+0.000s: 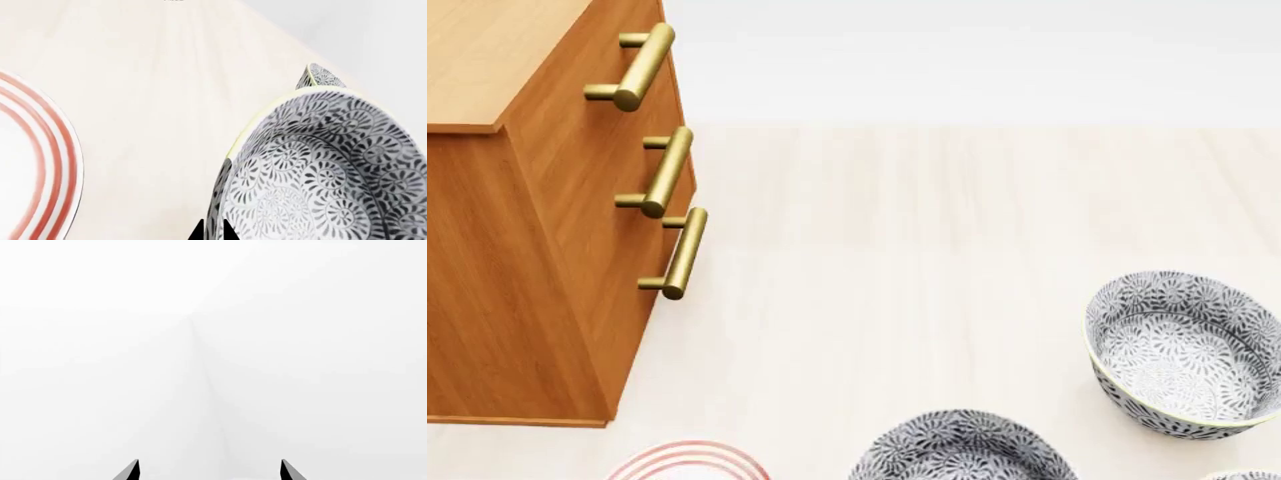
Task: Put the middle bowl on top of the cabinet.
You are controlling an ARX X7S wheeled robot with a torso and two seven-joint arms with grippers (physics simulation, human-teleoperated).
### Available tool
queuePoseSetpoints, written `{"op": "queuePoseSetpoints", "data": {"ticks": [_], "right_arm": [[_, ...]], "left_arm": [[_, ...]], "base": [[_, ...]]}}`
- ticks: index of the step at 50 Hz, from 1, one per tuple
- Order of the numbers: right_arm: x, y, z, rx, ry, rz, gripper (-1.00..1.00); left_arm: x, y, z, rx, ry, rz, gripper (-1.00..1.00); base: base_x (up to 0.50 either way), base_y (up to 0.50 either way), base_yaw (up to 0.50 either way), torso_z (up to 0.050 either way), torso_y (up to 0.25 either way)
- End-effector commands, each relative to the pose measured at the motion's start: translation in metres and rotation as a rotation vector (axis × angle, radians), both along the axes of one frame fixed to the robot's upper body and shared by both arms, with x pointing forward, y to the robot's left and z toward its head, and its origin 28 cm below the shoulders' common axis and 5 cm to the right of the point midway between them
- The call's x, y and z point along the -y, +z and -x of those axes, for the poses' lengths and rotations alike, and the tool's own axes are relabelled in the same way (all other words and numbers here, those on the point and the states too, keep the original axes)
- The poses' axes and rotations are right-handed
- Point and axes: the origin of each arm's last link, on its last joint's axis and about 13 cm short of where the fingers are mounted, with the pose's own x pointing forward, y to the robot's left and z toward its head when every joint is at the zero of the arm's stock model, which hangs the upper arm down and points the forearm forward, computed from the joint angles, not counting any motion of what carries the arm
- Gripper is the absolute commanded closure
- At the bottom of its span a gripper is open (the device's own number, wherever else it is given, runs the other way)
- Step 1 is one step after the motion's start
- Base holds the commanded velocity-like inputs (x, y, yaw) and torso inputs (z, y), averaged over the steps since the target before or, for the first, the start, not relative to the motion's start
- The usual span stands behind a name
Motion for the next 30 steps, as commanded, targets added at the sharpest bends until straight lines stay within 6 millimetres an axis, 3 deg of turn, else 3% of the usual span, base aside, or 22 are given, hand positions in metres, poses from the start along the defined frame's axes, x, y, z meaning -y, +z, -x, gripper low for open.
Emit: {"op": "queuePoseSetpoints", "data": {"ticks": [1, 30], "right_arm": [[0.002, -0.001, 0.004, -0.014, -0.028, 0.046, -1.00], [0.000, -0.002, 0.003, -0.006, -0.025, 0.050, -1.00]], "left_arm": [[-0.004, 0.012, 0.000, 0.100, 0.036, 0.100, 1.00], [-0.011, 0.040, 0.005, 0.213, 0.045, 0.096, 1.00]], "base": [[0.00, 0.00, 0.00, 0.032, 0.174], [0.00, 0.00, 0.00, 0.048, 0.156]]}}
